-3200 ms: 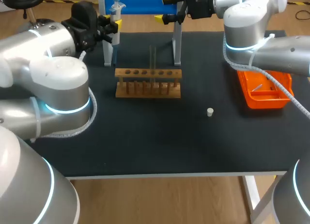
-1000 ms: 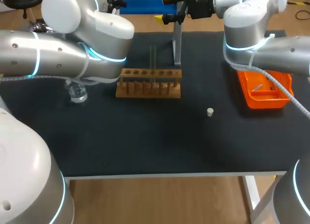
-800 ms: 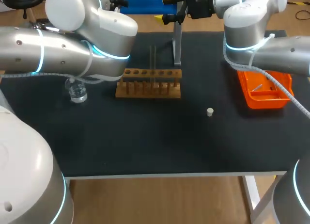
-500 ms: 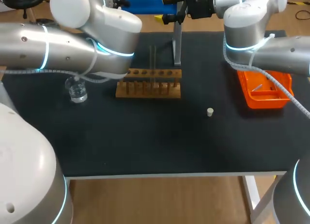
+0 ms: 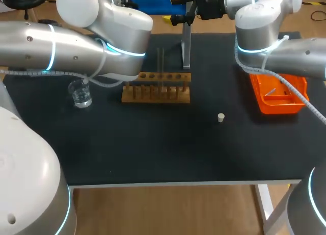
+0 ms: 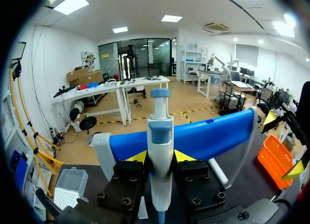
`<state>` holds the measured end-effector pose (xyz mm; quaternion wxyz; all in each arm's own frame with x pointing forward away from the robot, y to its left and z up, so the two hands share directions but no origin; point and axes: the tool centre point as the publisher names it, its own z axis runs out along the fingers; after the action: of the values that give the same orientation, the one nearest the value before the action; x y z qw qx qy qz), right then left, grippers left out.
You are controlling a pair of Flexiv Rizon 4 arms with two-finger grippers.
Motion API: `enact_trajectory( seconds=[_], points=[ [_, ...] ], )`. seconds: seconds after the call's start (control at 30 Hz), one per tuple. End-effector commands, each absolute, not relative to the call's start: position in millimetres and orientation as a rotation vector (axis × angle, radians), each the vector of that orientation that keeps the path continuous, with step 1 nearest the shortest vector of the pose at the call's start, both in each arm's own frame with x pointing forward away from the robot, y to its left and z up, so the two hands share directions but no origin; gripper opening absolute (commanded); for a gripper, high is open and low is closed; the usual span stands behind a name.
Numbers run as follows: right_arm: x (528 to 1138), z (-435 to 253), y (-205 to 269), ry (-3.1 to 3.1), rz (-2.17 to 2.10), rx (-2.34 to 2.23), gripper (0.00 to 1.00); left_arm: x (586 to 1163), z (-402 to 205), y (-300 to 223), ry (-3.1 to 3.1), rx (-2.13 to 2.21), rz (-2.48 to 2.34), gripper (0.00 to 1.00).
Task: Invert the test tube, pick up the pipette, mount the tip to pipette, aspirate from beaker and dispense into the tube, eject the tip, return the pipette, and cap with the stopper.
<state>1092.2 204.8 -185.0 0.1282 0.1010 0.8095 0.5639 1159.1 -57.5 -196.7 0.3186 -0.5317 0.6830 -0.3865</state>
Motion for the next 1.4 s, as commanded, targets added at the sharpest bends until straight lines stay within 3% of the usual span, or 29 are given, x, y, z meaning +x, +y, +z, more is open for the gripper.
enact_trajectory(
  seconds=[0.03, 0.53, 0.57, 0.6, 0.63, 1.4],
  points=[
    [1093, -184, 203, 2.362, 1.640, 0.291, 1.00, 1158, -198, -59, 1.803, -1.408, -1.004, 0.00],
    [1093, -184, 203, 2.362, 1.640, 0.291, 1.00, 1154, -209, -64, 1.820, -1.441, -0.992, 0.00],
    [1093, -184, 203, 2.362, 1.640, 0.291, 1.00, 1154, -209, -64, 1.819, -1.446, -0.988, 0.09],
    [1093, -184, 203, 2.362, 1.640, 0.291, 1.00, 1153, -210, -64, 1.817, -1.450, -0.987, 0.45],
    [1093, -184, 203, 2.362, 1.640, 0.291, 1.00, 1152, -210, -64, 1.815, -1.453, -0.987, 1.00],
    [1093, -184, 203, 2.362, 1.640, 0.291, 1.00, 1103, -161, -76, 1.803, -1.351, -1.095, 1.00]
  ],
)
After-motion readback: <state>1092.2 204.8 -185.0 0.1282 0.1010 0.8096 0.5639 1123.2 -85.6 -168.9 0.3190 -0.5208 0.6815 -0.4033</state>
